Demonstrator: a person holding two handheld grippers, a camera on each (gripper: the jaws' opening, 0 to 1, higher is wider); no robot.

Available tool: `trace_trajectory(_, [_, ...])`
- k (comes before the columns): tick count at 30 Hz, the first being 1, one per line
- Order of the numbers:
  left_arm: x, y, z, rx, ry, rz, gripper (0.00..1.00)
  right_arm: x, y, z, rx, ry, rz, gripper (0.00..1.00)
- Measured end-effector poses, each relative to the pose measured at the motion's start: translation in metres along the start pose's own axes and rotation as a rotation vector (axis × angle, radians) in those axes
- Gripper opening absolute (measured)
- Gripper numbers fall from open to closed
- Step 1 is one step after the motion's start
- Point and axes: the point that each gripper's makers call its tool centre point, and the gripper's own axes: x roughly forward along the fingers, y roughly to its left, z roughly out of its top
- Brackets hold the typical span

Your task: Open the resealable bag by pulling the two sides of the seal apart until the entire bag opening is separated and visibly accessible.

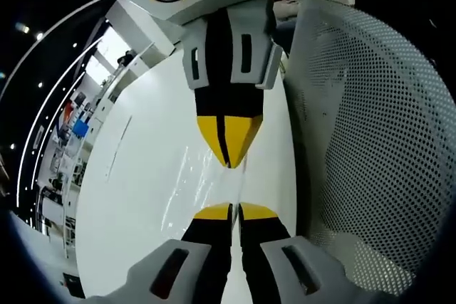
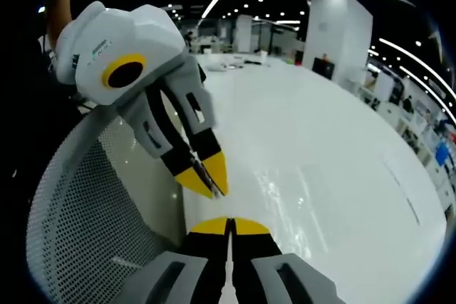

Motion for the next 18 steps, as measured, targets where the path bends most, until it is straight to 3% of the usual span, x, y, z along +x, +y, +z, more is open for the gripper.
trace_trajectory(6, [0.003, 0.001, -0.005, 0.008, 0.020, 0.001, 0.00, 0.000, 0.006, 0.012, -0.023, -0.024, 0.021, 0.00])
trace_trajectory(7, [0.008, 0.004, -0.017, 0.021, 0.062, 0.028, 0.00, 0.000, 0.010, 0.019, -0.041, -0.053, 0.042, 0.00])
trace_trajectory(10, [0.004, 0.006, -0.017, 0.023, 0.053, 0.036, 0.00, 0.000, 0.010, 0.021, -0.043, -0.055, 0.038, 0.00])
trace_trajectory(14, [0.006, 0.001, -0.012, 0.112, 0.062, 0.022, 0.00, 0.014, 0.016, 0.030, -0.091, -0.046, 0.033, 0.00])
trace_trajectory(18, [0.008, -0.002, -0.012, 0.094, 0.051, 0.019, 0.00, 0.017, 0.005, 0.030, -0.079, -0.035, 0.006, 0.00])
